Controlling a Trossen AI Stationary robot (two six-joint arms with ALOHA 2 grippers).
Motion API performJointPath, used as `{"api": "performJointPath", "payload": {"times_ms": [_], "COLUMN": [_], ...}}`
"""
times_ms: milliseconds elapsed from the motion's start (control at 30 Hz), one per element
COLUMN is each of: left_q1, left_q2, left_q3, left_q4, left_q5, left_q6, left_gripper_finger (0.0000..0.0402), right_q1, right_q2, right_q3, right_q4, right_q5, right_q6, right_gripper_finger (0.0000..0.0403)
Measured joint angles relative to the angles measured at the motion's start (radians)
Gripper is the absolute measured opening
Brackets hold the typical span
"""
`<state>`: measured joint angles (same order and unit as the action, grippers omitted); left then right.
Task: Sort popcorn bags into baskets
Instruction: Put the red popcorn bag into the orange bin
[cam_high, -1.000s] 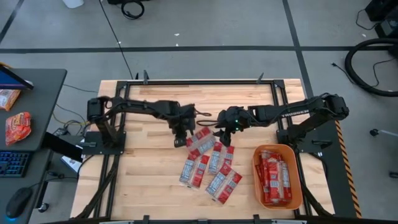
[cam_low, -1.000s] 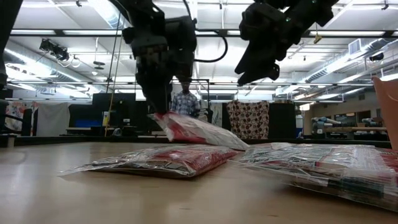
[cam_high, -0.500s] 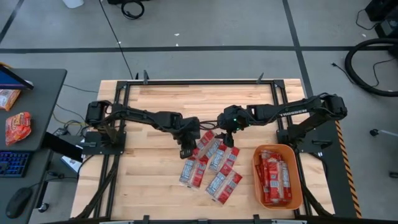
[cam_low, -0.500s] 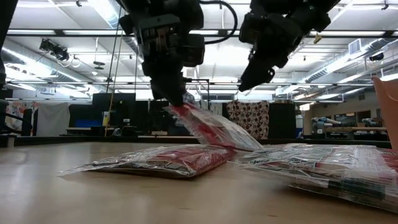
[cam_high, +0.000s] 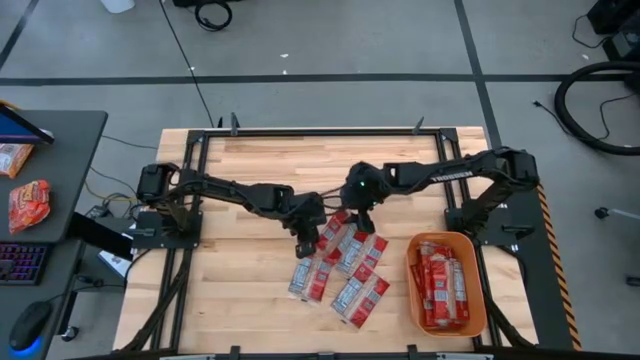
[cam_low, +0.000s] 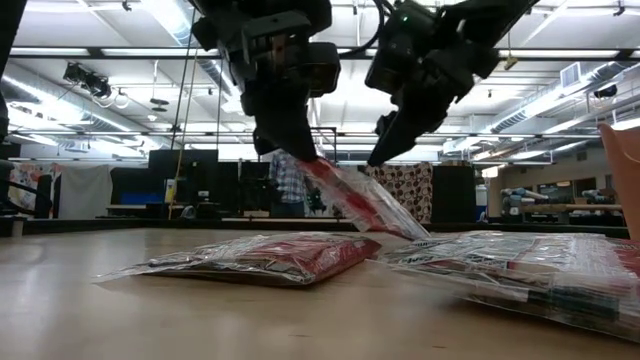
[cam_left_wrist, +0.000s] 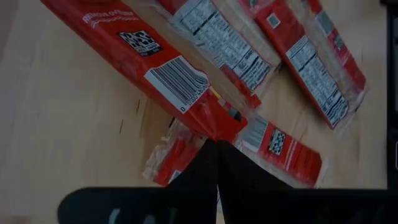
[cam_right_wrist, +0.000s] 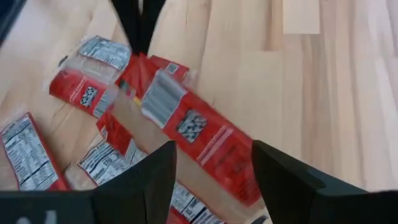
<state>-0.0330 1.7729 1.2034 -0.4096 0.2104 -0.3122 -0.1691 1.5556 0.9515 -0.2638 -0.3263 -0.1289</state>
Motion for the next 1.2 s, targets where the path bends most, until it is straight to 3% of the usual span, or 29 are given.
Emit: {"api": "performJointPath", "payload": {"times_ms": [300, 467, 767, 967, 1200], "left_q1": [0.003, 0.000, -0.002, -0.002, -0.033], "left_q2": [0.000, -0.001, -0.002, -0.002, -0.001], "left_q3": [0.000, 0.000, 0.001, 0.001, 0.001], "left_q4": [0.056, 0.065, 0.041, 0.041, 0.041], "left_q5": [-0.023, -0.029, -0.057, -0.068, -0.127], "left_q6": [-0.044, -0.069, -0.096, -0.070, 0.044], "left_gripper_finger": [0.0001, 0.0000, 0.0000, 0.0000, 0.0000], "right_q1": [-0.111, -0.138, -0.100, -0.124, -0.235], "right_q2": [0.070, 0.087, -0.072, -0.195, -0.074], "right_q3": [0.046, 0.068, 0.179, 0.229, 0.228], "right_q4": [-0.022, -0.057, -0.393, -0.362, -0.401], "right_q5": [-0.213, -0.230, -0.252, -0.207, -0.309], "right_q6": [-0.158, -0.220, -0.346, -0.331, -0.335], "right_gripper_finger": [0.0204, 0.0202, 0.0190, 0.0190, 0.0193]}}
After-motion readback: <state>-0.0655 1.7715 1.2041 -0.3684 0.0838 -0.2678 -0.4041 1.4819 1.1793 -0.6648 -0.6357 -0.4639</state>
